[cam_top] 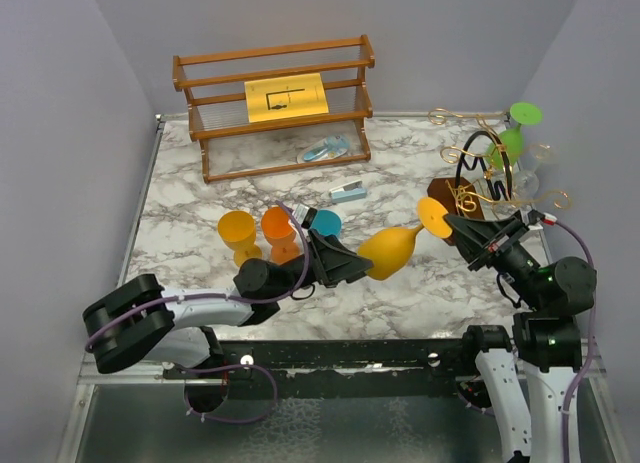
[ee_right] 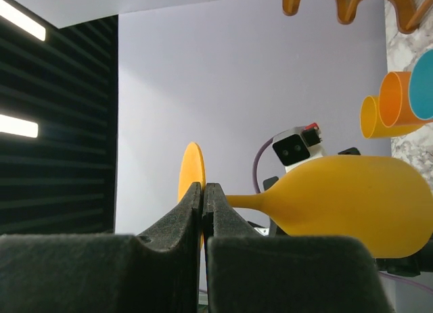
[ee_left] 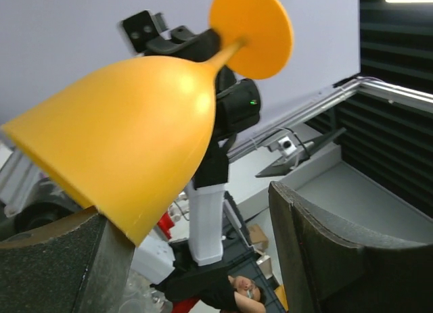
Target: Take the wine glass off the wine glass rack
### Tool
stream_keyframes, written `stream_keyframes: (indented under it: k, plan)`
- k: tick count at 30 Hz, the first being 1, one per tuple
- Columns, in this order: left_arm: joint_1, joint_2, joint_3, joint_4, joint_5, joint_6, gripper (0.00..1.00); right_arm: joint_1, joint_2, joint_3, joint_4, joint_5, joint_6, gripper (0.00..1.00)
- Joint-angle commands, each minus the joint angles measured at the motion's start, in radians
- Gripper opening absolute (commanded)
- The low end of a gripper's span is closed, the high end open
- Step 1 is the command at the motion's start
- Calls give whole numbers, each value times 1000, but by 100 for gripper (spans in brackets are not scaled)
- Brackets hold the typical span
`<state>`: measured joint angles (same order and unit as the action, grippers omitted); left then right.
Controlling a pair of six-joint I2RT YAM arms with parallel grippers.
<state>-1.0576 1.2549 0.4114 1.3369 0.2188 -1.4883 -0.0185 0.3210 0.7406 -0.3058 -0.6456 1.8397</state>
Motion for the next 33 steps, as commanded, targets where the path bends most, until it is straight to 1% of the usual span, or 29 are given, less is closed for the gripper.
stream_keyframes:
  k: [1,4,5,10,12,15,17,19,21,23,24,28,29,31,32,33]
  plan:
    - [-22,66,11,330,-7,-55,73,9,-28,-49,37,-28,17,1]
    - [-28,136,27,429,-14,-72,67,12,-41,-63,34,-21,7,1]
    - [-28,150,37,434,-13,-79,63,13,-46,-68,30,-14,1,1]
    - [-41,163,45,433,-22,-42,41,23,-65,-70,-20,36,-99,1]
    - [-41,153,24,435,-38,-36,34,31,-79,-60,-54,71,-154,2]
    - [-41,142,-13,435,-63,-32,21,39,-96,-42,-108,123,-244,6]
    - [-42,138,-27,435,-65,-32,14,45,-110,-33,-131,156,-308,14]
    - [-41,136,-37,433,-62,-31,8,50,-124,-24,-155,195,-369,26]
    - [-41,132,-49,432,-60,-28,3,54,-135,-13,-172,230,-437,41]
    - [-41,125,-69,418,-61,-25,0,57,-141,5,-188,259,-530,56]
    - [-41,118,-81,407,-61,-23,0,59,-144,16,-197,275,-576,62]
    - [-41,53,-159,311,-51,-19,0,64,-146,82,-245,340,-801,82]
    - [-41,20,-181,259,-45,-15,0,66,-141,103,-258,353,-859,85]
    - [-41,-68,-213,96,-34,2,0,67,-137,138,-285,372,-958,90]
    - [-41,-125,-217,-28,-22,15,0,68,-136,151,-292,380,-997,91]
    - [-42,-186,-207,-185,-9,39,0,68,-136,160,-298,388,-1030,92]
